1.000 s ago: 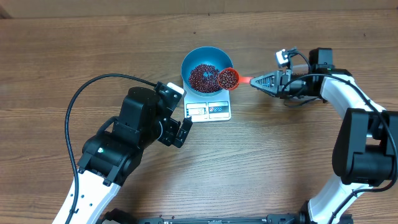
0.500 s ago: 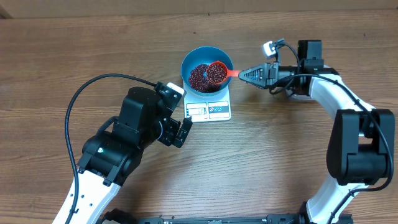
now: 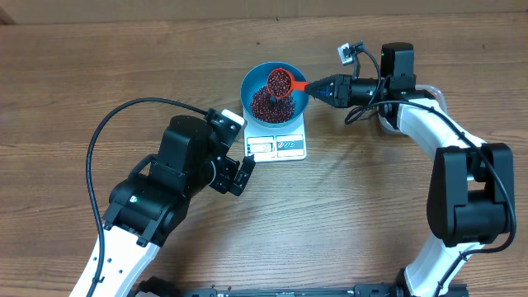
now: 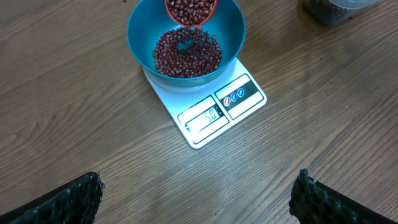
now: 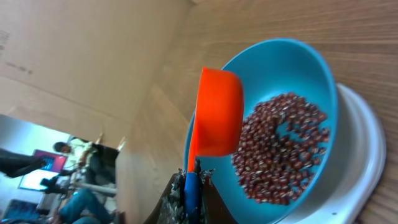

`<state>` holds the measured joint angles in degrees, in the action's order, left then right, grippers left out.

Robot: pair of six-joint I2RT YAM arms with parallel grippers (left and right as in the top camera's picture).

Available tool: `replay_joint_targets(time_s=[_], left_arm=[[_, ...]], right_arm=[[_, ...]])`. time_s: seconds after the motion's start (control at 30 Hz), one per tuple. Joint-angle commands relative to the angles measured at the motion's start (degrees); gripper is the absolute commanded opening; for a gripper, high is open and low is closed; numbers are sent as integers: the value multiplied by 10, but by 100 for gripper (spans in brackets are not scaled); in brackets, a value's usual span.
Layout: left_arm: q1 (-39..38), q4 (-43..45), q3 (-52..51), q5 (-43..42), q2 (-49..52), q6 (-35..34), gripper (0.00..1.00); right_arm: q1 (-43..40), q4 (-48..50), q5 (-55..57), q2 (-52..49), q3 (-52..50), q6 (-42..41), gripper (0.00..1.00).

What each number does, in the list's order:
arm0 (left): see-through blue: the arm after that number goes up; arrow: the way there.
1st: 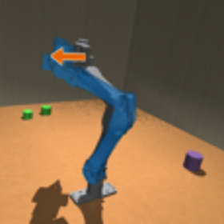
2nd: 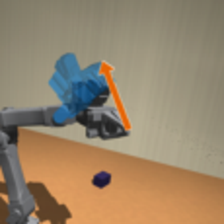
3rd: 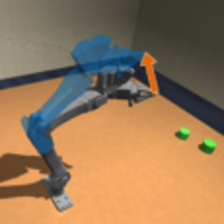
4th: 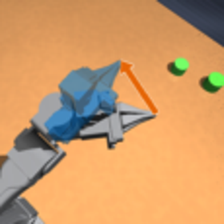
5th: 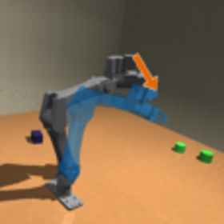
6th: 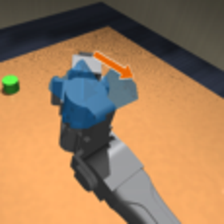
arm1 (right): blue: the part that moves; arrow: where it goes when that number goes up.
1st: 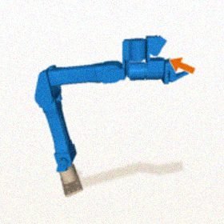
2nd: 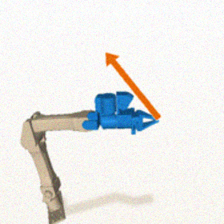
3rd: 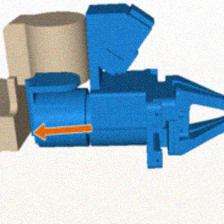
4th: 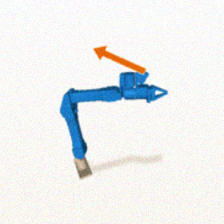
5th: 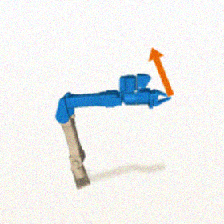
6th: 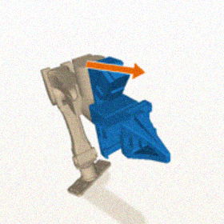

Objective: Scoop item into bowl and weigh 150g on scale
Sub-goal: 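Tilt the scoop to pour beans into the blue bowl, then move the empty red scoop back to the clear bean tub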

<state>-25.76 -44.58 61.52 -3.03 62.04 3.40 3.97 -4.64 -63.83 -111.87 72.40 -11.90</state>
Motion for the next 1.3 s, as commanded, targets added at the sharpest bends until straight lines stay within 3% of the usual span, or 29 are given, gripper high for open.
replay_joint_targets(time_s=[0.0,0.43,0.57,1.03,1.27], left_arm=[[2,2,5,-6,-7,9,100],[2,2,5,-6,-7,9,100],[2,2,5,-6,-7,9,99],[2,2,5,-6,-7,9,99],[2,2,5,-6,-7,9,100]], right_arm=[[2,5,23,0,0,41,4],[2,0,23,0,0,246,4],[2,-1,23,0,0,375,4],[2,4,21,0,0,666,4],[2,49,8,0,0,675,4]])
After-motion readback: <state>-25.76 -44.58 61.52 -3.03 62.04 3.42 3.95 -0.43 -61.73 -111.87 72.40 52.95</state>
